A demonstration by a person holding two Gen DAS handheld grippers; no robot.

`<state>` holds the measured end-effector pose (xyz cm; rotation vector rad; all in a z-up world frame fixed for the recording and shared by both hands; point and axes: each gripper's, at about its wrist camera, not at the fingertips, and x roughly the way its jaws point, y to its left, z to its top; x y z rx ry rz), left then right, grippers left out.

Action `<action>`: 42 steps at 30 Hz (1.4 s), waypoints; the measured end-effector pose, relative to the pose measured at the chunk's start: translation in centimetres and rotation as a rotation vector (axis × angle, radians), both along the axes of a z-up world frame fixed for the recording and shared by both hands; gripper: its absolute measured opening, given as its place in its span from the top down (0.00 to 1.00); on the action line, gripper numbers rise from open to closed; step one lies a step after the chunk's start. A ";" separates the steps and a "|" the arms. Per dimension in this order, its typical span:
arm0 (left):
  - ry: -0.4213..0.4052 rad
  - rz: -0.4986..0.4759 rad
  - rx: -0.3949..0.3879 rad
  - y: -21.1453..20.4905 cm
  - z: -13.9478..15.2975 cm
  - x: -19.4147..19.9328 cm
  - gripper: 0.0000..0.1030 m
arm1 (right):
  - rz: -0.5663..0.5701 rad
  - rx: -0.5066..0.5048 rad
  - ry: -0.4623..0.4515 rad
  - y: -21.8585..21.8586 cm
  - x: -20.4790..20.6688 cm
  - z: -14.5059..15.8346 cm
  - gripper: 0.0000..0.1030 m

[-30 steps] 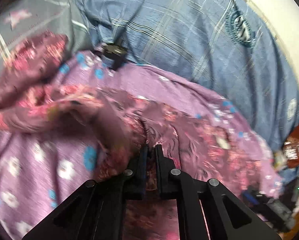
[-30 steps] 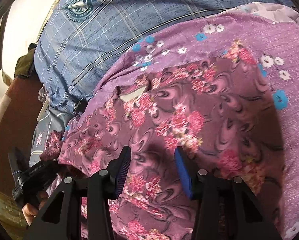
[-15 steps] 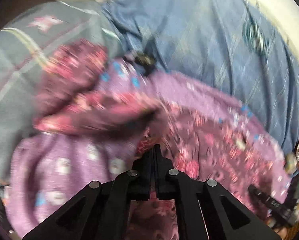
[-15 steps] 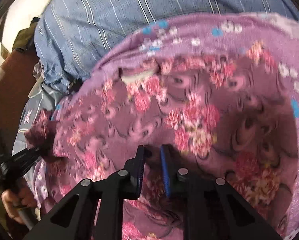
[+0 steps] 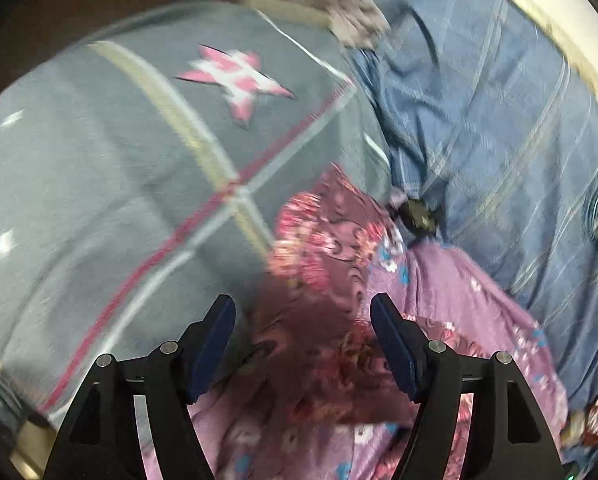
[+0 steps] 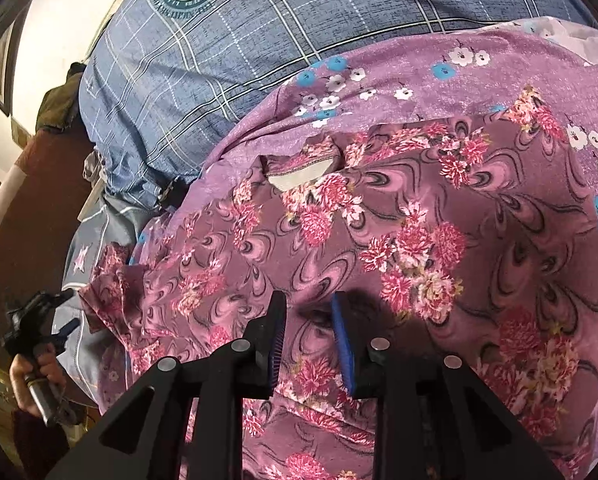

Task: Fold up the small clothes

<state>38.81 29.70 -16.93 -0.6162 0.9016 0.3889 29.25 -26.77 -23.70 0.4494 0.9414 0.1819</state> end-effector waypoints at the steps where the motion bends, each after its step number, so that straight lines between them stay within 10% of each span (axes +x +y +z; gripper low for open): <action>1: 0.033 -0.024 -0.002 -0.2 -0.7 1.1 0.32 | -0.001 -0.001 0.002 0.0 0.1 -0.1 0.75; 5: 0.138 -0.036 0.025 -0.3 -3.4 5.2 0.43 | -0.008 0.002 0.008 0.0 0.5 -0.3 0.75; 7: 0.191 -0.068 0.033 -0.3 -4.7 6.6 0.91 | -0.009 -0.002 0.009 0.0 0.7 -0.3 0.75; 16: 0.023 -0.188 0.097 -3.4 3.0 7.4 0.93 | -0.048 -0.012 -0.023 -1.1 0.6 0.6 0.75; 25: -0.263 -0.692 0.115 -20.2 17.6 3.2 0.86 | -0.149 0.028 -0.063 -4.8 -0.1 1.7 0.75; 30: -0.332 -0.947 0.031 -28.4 19.6 1.7 0.34 | -0.254 0.120 -0.114 -9.3 -0.9 2.7 0.71; 36: -0.351 -0.907 0.027 -27.2 16.9 2.3 0.33 | -0.383 0.225 -0.194 -14.5 -2.7 4.0 0.58; 42: -0.187 -0.646 0.003 -20.6 7.3 2.2 0.33 | -0.371 0.266 -0.153 -15.9 -2.1 3.4 0.58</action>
